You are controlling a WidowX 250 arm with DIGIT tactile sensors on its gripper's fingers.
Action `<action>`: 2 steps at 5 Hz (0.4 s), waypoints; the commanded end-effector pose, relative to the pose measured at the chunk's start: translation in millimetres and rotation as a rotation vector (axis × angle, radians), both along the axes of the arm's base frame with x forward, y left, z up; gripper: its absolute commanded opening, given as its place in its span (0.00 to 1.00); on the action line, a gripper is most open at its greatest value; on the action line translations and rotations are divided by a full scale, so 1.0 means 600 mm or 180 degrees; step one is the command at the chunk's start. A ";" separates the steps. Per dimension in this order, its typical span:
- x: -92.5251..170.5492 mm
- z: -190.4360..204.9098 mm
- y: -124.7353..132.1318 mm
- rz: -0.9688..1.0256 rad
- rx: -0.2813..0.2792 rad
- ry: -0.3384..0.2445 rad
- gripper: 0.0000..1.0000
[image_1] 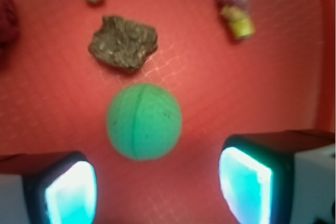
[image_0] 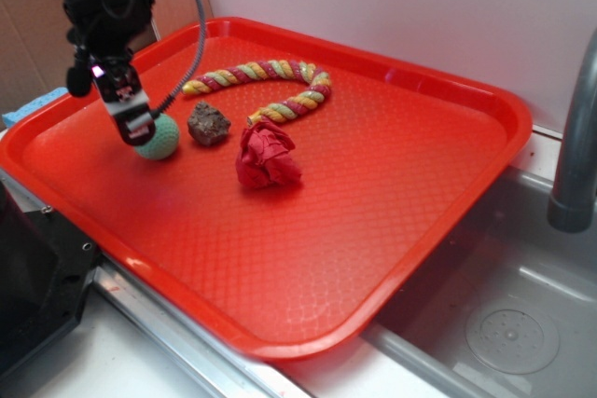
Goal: Grab the green ball.
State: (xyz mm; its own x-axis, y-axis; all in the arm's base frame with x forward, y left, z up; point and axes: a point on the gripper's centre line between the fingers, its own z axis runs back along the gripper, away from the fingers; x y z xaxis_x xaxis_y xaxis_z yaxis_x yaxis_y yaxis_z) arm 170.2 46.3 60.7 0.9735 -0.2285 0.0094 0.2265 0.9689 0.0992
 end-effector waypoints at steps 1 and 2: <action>0.018 -0.045 -0.015 -0.0163 -0.0028 0.0004 1.00; 0.021 -0.057 -0.004 -0.0068 0.0070 0.0072 0.00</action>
State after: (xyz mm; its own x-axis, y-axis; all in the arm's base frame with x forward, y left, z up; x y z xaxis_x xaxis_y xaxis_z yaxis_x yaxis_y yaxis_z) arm 175.6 42.6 21.8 0.9691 -0.2425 -0.0448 0.2458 0.9645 0.0968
